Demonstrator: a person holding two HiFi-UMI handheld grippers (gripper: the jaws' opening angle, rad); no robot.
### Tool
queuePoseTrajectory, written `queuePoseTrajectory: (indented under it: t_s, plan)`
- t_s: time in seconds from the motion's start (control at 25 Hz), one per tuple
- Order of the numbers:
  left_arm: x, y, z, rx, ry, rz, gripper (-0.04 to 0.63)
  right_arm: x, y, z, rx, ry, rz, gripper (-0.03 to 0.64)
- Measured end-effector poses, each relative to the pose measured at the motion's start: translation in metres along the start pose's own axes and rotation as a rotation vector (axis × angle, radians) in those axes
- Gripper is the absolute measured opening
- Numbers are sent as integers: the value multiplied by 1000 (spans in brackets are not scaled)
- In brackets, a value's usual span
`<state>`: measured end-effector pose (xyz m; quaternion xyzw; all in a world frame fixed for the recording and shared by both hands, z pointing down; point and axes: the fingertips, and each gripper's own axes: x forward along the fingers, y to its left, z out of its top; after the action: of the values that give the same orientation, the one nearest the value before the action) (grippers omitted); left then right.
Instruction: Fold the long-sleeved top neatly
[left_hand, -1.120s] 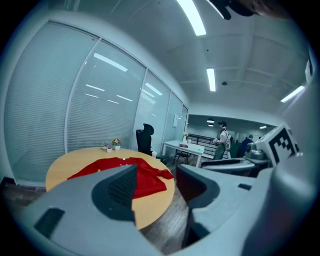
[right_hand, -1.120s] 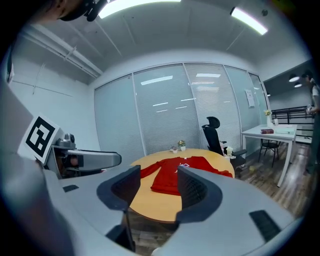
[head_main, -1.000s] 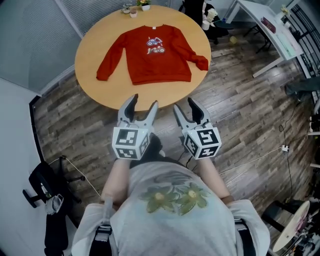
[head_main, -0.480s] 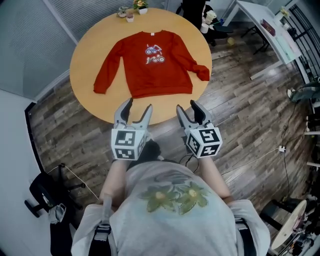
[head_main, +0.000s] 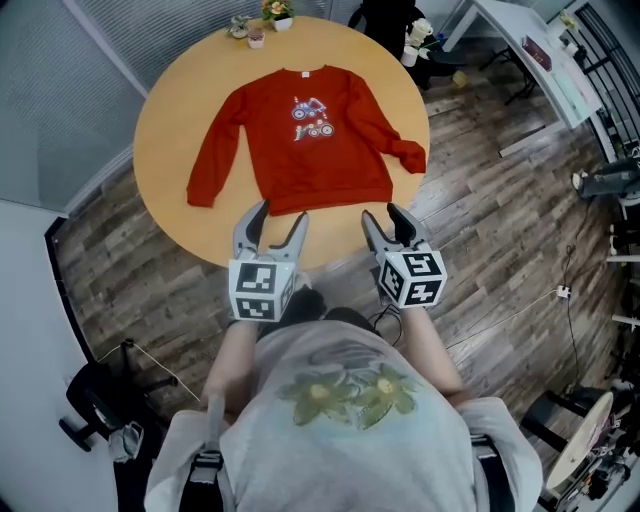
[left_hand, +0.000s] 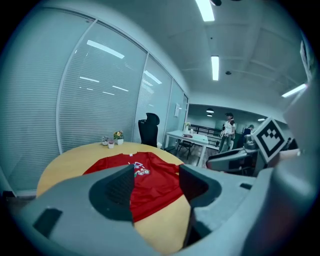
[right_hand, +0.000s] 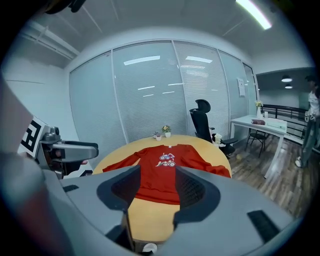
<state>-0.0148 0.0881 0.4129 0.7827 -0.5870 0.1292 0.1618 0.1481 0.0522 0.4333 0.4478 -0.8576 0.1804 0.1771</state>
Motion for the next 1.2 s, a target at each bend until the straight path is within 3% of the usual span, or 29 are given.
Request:
queuePoseTrajectory:
  t_s: [0.64, 1.2]
  plan:
    - [40, 31, -4, -37, 38, -25, 261, 30, -49, -1, 46, 56, -102, 221]
    - [95, 43, 6, -71, 89, 31, 261, 77, -147, 0, 72, 138, -176, 221]
